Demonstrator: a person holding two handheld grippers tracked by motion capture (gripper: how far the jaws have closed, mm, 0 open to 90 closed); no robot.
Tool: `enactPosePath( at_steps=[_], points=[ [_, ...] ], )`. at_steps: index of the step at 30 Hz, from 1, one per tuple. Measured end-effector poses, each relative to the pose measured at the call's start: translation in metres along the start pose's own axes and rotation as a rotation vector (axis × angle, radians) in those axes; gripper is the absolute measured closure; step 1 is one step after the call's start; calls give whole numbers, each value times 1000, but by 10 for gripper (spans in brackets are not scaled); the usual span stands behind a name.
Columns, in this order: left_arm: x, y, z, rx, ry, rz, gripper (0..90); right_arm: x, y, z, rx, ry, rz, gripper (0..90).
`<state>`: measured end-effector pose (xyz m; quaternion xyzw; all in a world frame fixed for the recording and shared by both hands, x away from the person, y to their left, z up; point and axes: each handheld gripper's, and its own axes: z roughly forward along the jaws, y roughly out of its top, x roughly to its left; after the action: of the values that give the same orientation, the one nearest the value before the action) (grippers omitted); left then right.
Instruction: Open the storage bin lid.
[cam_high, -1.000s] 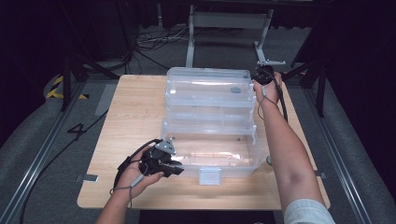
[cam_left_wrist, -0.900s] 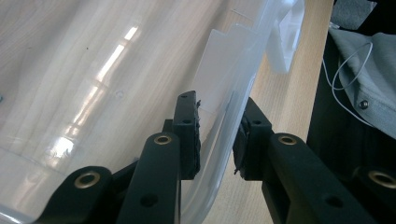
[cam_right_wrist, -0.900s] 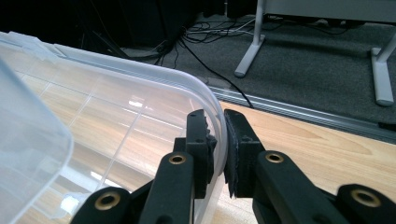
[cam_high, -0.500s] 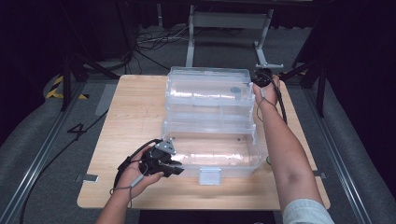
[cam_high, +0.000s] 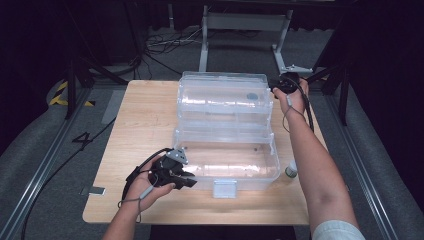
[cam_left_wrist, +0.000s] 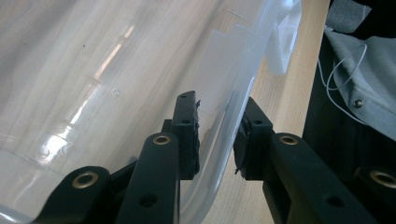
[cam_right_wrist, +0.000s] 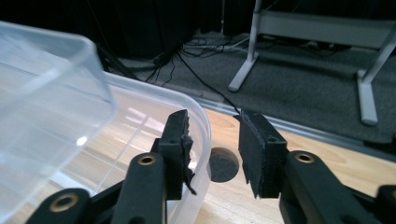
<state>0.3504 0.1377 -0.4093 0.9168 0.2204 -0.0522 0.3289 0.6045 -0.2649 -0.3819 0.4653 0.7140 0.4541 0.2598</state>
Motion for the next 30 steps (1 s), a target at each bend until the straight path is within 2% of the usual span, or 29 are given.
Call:
enactPosePath(
  at_steps=[3, 7, 12, 14, 17, 18, 19, 22, 27, 30],
  points=[
    [2, 1, -1, -3, -6, -15, 687, 0, 5, -14, -30, 9, -14, 590],
    [0, 4, -2, 3, -18, -5, 648, 1, 7, -26, -51, 22, -27, 571],
    [-3, 9, -8, -1, -19, 14, 616, 7, 8, -50, -84, 60, -61, 535],
    [-4, 10, -12, -9, -18, 9, 602, 10, 7, -61, -100, 68, -81, 523],
    [-4, 10, -16, -14, -13, 7, 588, 13, 4, -71, -119, 87, -80, 512],
    [-4, 10, -19, -18, -12, 7, 578, 15, 0, -81, -128, 96, -82, 499],
    [-4, 10, -19, -18, -12, 7, 576, 15, 0, -81, -128, 96, -82, 499],
    [-4, 10, -24, -39, 31, 2, 581, 18, -8, -95, -134, 112, -77, 483],
    [0, 6, -35, -66, 44, -38, 590, 25, -28, -120, -156, 113, -121, 483],
    [4, 2, -40, -80, 52, -57, 580, 31, -35, -135, -148, 133, -140, 482]
  ],
)
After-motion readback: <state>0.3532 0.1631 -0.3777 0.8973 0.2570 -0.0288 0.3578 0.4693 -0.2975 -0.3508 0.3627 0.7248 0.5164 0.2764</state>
